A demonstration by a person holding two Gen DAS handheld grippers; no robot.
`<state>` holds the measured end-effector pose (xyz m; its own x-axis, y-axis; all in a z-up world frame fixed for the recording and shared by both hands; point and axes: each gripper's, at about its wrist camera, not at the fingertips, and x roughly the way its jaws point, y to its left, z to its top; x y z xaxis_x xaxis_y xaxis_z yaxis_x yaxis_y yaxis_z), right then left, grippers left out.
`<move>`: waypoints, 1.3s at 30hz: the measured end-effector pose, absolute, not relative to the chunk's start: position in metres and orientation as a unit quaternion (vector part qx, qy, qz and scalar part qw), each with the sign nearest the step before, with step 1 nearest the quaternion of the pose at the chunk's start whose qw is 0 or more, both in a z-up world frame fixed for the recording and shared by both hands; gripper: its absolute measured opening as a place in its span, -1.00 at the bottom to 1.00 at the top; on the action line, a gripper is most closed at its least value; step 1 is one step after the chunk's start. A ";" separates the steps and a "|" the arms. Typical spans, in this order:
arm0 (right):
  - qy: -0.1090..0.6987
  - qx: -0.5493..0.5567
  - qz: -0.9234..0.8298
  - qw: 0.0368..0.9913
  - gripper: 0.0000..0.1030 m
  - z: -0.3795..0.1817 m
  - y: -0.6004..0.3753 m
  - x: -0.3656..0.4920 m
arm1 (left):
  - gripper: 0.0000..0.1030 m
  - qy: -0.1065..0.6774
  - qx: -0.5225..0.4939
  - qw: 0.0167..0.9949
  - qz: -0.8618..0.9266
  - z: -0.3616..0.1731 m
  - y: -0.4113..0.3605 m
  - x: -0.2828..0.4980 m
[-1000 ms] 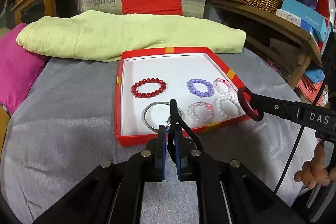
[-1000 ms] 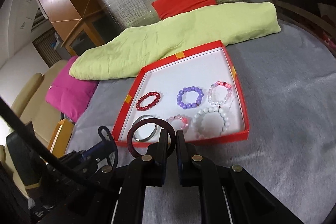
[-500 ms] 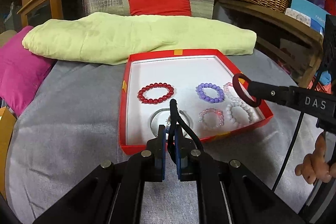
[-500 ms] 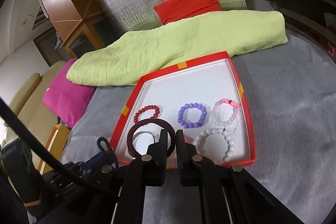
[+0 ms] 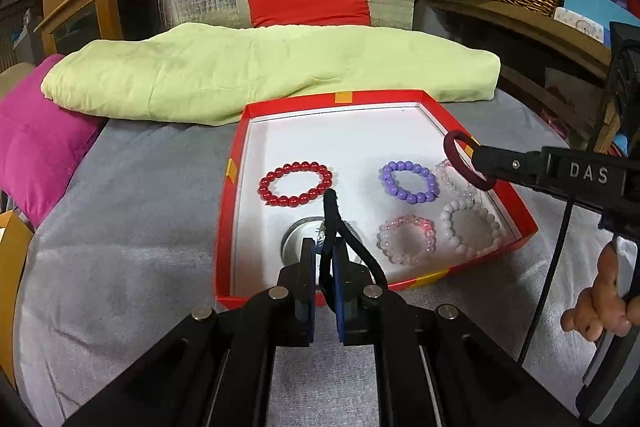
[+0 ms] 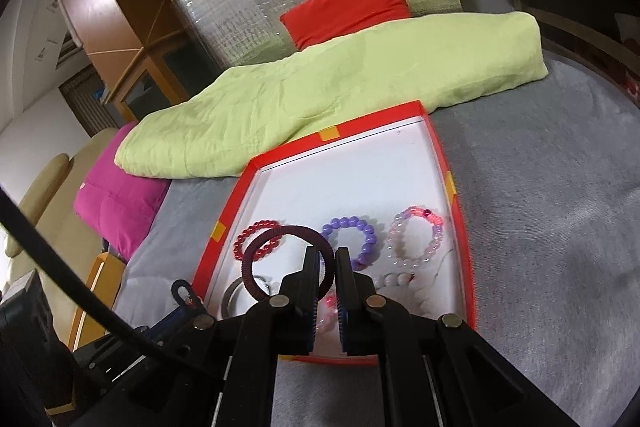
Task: Organize jewelry
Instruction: 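Carry the hair tie with the left tool while the right tool carries the ring over the box, then lower the ring and hair tie into the box and open both tools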
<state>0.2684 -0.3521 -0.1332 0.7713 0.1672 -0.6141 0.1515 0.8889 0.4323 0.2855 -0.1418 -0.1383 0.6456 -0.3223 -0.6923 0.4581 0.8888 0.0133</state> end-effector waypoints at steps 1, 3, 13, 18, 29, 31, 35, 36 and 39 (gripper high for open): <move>0.338 0.239 0.002 0.910 -0.84 -0.134 -0.355 0.270 | -0.84 0.362 0.096 0.902 -0.217 -0.139 -0.144 0.286; 0.335 0.245 -0.003 0.910 -0.84 -0.136 -0.361 0.271 | -0.84 0.362 0.098 0.901 -0.218 -0.141 -0.148 0.287; 0.324 0.287 -0.010 0.902 -0.84 -0.140 -0.384 0.277 | -0.84 0.362 0.112 0.902 -0.208 -0.148 -0.161 0.290; 0.321 0.297 -0.010 0.899 -0.84 -0.140 -0.388 0.283 | -0.84 0.362 0.112 0.901 -0.211 -0.149 -0.164 0.290; 0.313 0.322 -0.010 0.893 -0.84 -0.136 -0.411 0.304 | -0.84 0.371 0.037 0.896 -0.240 -0.131 -0.155 0.321; 0.309 0.333 -0.008 0.890 -0.84 -0.135 -0.414 0.308 | -0.84 0.370 0.038 0.896 -0.245 -0.127 -0.160 0.328; 0.306 0.345 -0.012 0.887 -0.84 -0.135 -0.419 0.320 | -0.84 0.375 0.033 0.888 -0.265 -0.126 -0.173 0.338; 0.308 0.346 -0.013 0.886 -0.84 -0.135 -0.420 0.324 | -0.84 0.378 0.035 0.885 -0.269 -0.128 -0.177 0.339; 0.309 0.346 -0.019 0.886 -0.84 -0.136 -0.422 0.333 | -0.84 0.398 0.044 0.877 -0.266 -0.141 -0.187 0.345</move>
<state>0.3329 -0.4221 -0.1358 0.8078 0.1801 -0.5613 0.2481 0.7599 0.6009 0.3451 -0.1868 -0.1411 0.5413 -0.4314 -0.7217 0.5013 0.8547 -0.1350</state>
